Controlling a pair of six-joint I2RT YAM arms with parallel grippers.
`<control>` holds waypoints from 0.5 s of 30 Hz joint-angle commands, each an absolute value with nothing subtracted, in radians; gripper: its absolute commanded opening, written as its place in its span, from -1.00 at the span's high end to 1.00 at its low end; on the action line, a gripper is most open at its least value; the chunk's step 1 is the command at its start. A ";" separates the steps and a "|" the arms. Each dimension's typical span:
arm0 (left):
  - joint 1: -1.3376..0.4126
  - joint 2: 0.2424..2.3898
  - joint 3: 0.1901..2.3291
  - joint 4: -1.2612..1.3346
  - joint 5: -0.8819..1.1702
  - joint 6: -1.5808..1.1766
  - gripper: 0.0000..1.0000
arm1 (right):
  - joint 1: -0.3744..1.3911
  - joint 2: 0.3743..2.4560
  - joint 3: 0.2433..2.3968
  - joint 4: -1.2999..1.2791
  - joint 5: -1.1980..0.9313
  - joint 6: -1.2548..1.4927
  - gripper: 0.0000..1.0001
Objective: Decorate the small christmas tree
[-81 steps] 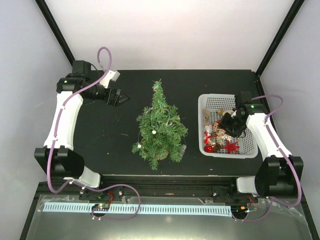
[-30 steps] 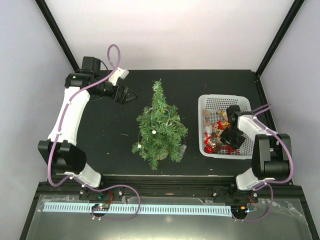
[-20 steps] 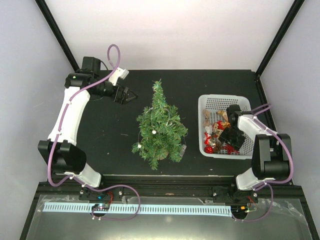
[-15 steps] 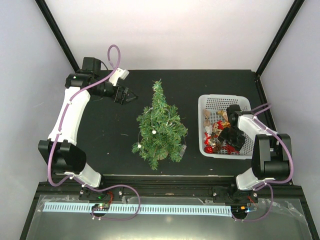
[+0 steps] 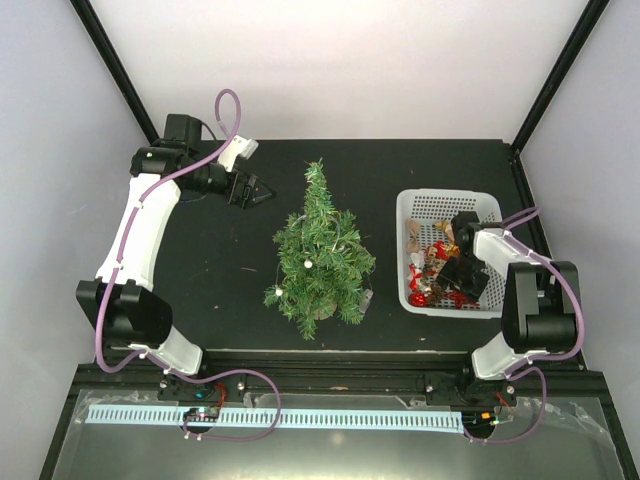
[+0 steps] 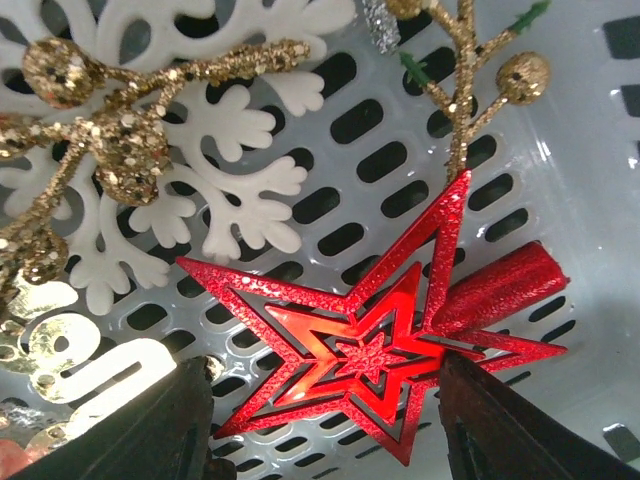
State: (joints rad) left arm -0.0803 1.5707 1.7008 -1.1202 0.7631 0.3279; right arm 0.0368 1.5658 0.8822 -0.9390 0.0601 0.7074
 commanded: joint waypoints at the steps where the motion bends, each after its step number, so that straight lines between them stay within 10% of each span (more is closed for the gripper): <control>1: -0.087 1.563 1.716 -1.103 0.782 0.318 -0.98 | 0.032 1.593 0.870 -0.911 0.050 0.702 -0.26; 15: -0.087 1.562 1.721 -1.103 0.780 0.318 -0.98 | 0.032 1.615 0.897 -0.904 0.056 0.695 0.09</control>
State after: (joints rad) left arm -0.0803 1.5707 1.7012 -1.1194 0.7631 0.3279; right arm 0.0368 1.5913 0.8860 -0.9218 0.0456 0.6987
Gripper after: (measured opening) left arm 0.989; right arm 0.476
